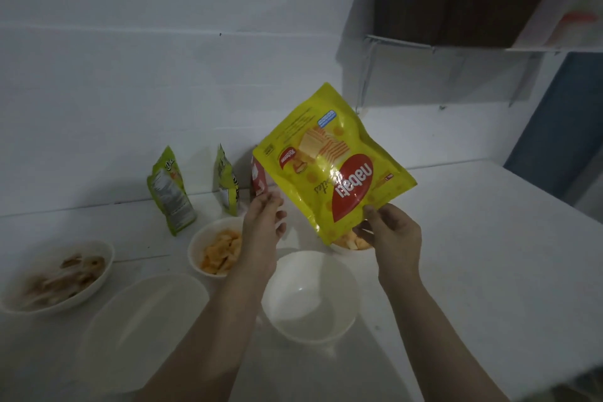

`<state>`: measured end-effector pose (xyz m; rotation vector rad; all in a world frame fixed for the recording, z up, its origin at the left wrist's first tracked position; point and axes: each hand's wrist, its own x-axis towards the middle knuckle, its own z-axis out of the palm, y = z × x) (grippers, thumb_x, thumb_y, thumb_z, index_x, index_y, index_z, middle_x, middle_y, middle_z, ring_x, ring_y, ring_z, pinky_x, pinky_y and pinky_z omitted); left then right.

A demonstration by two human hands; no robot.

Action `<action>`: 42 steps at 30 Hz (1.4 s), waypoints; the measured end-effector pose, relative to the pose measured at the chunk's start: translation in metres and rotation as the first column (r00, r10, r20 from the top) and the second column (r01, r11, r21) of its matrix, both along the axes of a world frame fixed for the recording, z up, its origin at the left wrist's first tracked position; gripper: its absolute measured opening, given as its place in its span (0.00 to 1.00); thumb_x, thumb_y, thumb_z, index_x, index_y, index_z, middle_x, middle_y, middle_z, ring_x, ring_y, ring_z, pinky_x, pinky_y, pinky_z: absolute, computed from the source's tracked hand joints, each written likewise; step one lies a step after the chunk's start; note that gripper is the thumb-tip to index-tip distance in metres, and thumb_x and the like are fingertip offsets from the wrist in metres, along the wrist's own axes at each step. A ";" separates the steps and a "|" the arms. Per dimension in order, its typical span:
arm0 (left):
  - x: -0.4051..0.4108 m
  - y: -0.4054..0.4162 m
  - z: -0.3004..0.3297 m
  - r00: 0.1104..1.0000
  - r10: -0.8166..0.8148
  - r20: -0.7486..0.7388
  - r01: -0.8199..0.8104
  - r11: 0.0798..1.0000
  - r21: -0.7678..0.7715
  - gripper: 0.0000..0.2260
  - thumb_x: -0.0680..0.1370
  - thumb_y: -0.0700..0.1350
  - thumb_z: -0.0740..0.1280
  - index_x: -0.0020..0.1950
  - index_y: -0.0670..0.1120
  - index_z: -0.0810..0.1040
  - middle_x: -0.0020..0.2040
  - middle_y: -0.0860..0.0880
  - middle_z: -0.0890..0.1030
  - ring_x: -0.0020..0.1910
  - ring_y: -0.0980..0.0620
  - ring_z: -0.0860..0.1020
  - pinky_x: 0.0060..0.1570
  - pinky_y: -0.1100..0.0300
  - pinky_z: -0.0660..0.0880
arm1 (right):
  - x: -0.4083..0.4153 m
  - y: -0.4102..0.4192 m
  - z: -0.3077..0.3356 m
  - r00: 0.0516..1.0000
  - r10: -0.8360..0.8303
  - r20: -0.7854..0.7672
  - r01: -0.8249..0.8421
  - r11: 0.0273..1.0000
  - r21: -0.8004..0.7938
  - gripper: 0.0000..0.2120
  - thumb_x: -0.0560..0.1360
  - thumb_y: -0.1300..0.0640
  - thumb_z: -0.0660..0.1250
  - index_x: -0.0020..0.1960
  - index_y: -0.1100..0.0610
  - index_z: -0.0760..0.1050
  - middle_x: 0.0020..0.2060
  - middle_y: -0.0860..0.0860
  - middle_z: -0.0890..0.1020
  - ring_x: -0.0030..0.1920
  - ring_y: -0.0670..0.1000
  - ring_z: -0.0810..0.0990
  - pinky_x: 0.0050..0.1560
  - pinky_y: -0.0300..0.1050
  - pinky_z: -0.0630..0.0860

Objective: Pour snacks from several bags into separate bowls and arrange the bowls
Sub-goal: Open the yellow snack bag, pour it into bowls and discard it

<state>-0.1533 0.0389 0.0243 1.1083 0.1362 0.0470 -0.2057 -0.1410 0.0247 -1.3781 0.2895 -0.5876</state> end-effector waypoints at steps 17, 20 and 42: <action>-0.117 -0.143 -0.001 0.790 -0.602 0.113 0.583 0.796 0.161 0.09 0.81 0.42 0.63 0.41 0.48 0.75 0.37 0.53 0.76 0.33 0.55 0.73 0.37 0.61 0.68 | -0.201 -0.071 -0.003 0.879 -0.477 0.010 0.475 0.878 0.060 0.06 0.80 0.65 0.65 0.48 0.60 0.81 0.40 0.55 0.86 0.38 0.52 0.86 0.40 0.46 0.84; -0.145 -0.192 -0.008 0.695 -0.713 0.093 0.689 0.697 0.198 0.07 0.81 0.43 0.63 0.43 0.47 0.76 0.38 0.52 0.77 0.35 0.54 0.73 0.38 0.61 0.69 | -0.244 -0.104 -0.011 0.812 -0.583 0.015 0.580 0.811 0.073 0.06 0.80 0.65 0.65 0.51 0.62 0.81 0.43 0.58 0.86 0.39 0.54 0.86 0.40 0.45 0.82; -0.291 -0.542 -0.107 0.429 -0.893 -0.136 0.884 0.384 0.267 0.08 0.82 0.43 0.62 0.44 0.47 0.76 0.36 0.52 0.75 0.34 0.56 0.72 0.33 0.64 0.68 | -0.429 -0.403 -0.103 0.526 -0.804 -0.276 0.845 0.530 0.064 0.09 0.81 0.65 0.63 0.47 0.57 0.81 0.40 0.54 0.85 0.39 0.51 0.86 0.39 0.42 0.83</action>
